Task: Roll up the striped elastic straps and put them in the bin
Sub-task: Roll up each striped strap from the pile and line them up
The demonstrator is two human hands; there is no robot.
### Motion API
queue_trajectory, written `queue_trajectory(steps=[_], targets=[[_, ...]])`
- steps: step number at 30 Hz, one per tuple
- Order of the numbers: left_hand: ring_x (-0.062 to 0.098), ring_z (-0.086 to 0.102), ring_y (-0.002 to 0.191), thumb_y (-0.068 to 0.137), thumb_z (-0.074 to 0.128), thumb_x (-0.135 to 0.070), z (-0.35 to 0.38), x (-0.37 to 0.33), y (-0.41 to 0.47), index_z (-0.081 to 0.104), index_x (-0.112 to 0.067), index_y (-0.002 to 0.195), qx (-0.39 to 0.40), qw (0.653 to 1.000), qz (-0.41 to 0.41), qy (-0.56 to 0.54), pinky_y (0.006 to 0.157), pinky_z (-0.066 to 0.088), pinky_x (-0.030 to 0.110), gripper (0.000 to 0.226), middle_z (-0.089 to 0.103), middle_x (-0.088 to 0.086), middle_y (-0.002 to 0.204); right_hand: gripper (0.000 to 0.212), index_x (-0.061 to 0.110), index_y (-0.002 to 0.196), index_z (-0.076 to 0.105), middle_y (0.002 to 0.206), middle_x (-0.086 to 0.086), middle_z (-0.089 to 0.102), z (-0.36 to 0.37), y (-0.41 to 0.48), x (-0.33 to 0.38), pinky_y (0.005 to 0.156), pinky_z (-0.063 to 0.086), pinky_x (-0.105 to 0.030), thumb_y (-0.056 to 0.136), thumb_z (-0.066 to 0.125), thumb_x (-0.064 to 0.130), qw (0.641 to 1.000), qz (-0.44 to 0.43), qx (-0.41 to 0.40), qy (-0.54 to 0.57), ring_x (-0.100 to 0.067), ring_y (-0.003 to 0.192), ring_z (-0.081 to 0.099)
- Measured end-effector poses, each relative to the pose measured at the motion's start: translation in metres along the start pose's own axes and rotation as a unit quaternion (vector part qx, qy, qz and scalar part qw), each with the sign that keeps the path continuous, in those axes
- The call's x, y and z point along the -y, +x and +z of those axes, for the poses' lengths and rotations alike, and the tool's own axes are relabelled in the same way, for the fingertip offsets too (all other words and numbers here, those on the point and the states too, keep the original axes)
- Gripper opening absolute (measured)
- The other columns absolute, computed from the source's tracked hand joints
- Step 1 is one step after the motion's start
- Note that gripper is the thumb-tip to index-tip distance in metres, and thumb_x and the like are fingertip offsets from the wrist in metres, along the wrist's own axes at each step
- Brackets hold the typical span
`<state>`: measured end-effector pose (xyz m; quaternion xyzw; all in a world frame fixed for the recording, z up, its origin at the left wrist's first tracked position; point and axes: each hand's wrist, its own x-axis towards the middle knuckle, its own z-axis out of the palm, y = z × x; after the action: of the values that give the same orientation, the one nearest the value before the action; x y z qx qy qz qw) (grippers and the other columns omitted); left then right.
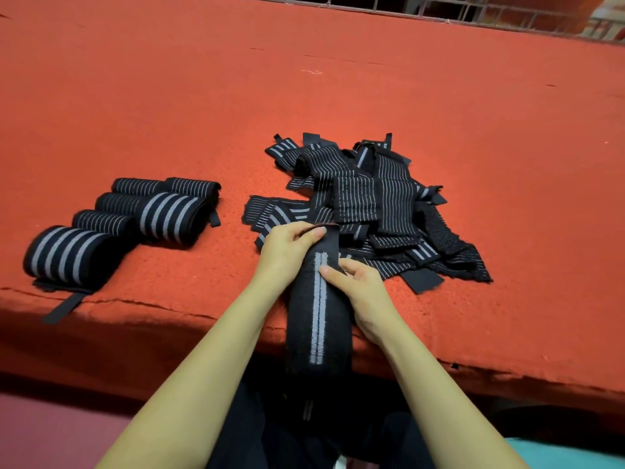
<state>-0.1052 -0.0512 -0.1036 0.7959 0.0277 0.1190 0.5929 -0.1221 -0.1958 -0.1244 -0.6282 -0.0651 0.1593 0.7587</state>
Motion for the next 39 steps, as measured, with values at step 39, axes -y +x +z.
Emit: queue_trajectory(steps=[39], targets=[[0.01, 0.063, 0.108, 0.086, 0.063, 0.005, 0.015, 0.011, -0.028, 0.067, -0.019, 0.116, 0.114, 0.986, 0.024, -0.116, 0.094, 0.048, 0.022, 0.039, 0.072, -0.007, 0.109, 0.02, 0.006, 0.109, 0.066, 0.108, -0.006, 0.069, -0.033, -0.003, -0.001, 0.094, 0.049, -0.03, 0.089, 0.064, 0.008, 0.991, -0.118, -0.044, -0.041, -0.016, 0.103, 0.063]])
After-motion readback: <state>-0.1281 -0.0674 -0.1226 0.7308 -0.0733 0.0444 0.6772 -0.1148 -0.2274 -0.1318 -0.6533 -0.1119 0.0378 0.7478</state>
